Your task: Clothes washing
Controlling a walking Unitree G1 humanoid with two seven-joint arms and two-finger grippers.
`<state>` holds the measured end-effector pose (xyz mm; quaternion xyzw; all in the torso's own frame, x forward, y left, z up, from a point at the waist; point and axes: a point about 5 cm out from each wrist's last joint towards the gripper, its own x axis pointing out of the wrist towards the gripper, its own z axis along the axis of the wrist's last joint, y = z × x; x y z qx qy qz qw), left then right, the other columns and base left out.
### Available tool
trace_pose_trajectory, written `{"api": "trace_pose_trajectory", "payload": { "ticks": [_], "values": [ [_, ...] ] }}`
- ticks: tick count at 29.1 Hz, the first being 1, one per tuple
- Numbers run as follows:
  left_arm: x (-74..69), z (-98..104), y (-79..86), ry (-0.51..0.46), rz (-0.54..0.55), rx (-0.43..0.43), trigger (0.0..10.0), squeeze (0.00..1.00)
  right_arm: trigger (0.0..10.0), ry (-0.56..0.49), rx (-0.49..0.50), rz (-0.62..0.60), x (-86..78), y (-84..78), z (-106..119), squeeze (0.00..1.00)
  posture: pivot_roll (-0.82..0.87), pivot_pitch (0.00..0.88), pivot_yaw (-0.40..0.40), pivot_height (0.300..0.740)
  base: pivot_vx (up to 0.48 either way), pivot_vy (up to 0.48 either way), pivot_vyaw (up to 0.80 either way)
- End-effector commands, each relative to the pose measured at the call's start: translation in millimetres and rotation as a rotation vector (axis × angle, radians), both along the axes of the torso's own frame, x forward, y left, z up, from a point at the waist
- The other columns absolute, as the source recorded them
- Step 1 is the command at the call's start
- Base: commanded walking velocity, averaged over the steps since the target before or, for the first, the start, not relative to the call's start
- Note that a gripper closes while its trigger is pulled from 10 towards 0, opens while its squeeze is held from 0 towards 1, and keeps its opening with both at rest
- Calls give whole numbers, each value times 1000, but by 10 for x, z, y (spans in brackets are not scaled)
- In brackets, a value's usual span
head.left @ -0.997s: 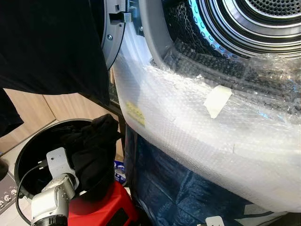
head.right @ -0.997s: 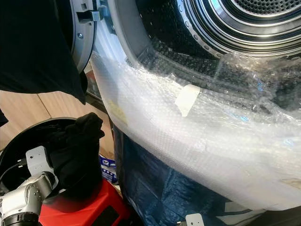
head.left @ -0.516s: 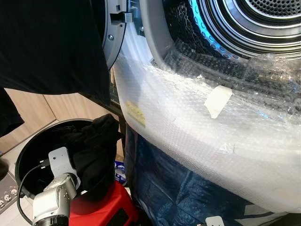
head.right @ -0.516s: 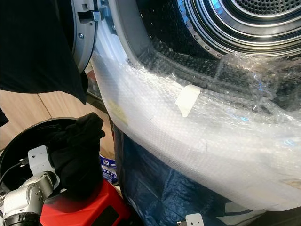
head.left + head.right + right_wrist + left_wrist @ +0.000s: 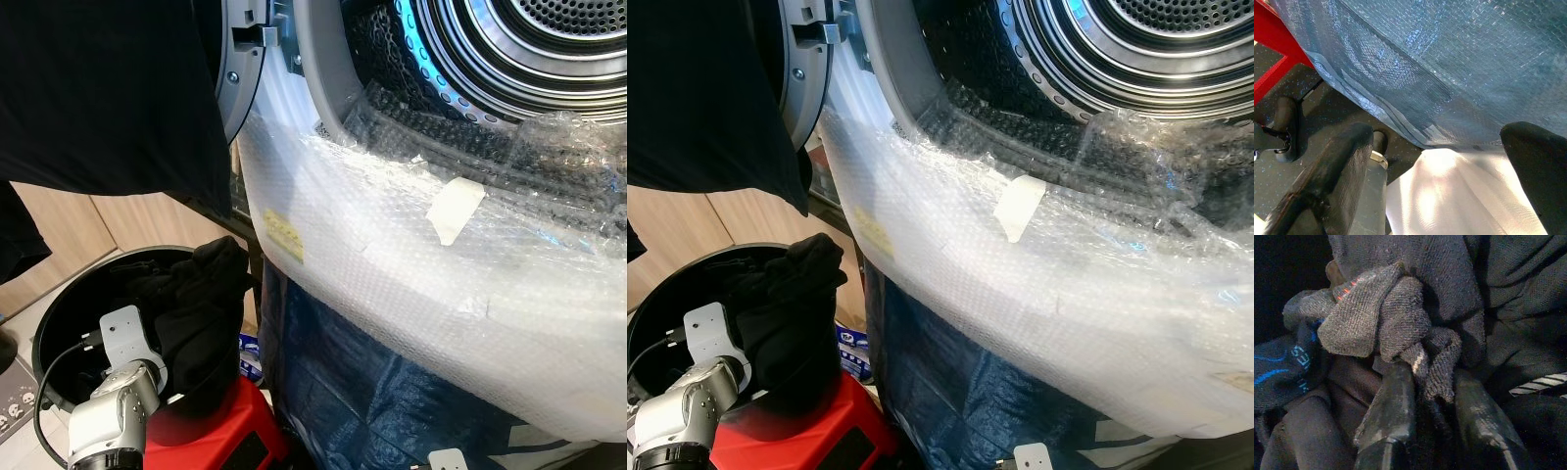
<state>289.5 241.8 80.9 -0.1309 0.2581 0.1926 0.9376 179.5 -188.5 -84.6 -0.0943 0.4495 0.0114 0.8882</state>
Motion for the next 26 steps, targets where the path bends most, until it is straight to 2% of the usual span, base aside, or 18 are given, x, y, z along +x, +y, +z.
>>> {"api": "trace_pose_trajectory", "payload": {
  "ticks": [1,7,10,15,17,21,22,23,24,26],
  "values": [
    [-9,0,-34,-6,-19,3,0,0,10000,13,-1,4,-36,5,-18,0,103,104,-46,740,0,0,0],
    [-5,10,-28,-13,-6,23,0,0,10000,12,-1,4,-33,9,-18,0,105,102,-48,740,0,0,0],
    [-7,59,4,-53,40,38,0,0,10000,12,-2,6,-32,10,-17,0,105,102,-48,740,0,0,0],
    [-121,136,80,-79,133,114,0,0,10000,12,-1,6,-35,14,-19,0,107,102,-44,740,0,0,0],
    [-154,200,91,-108,149,164,0,0,10000,12,0,6,-35,16,-19,0,107,102,-44,740,0,0,0],
    [-209,441,83,-259,182,303,0,0,10000,13,3,9,-34,33,-21,0,117,105,-41,740,0,0,0],
    [-225,506,62,-295,162,379,0,0,10000,13,5,11,-34,42,-22,0,125,106,-39,740,0,0,0],
    [-225,506,62,-295,162,379,0,0,10000,13,5,11,-34,42,-22,0,125,106,-39,740,0,0,0],
    [-271,593,-20,-355,115,479,0,0,10000,13,8,14,-30,60,-22,0,123,106,-37,740,0,0,0],
    [-336,657,-77,-388,96,540,0,0,10000,11,6,25,-22,73,-20,0,119,104,-30,740,0,0,0]
  ]
}}
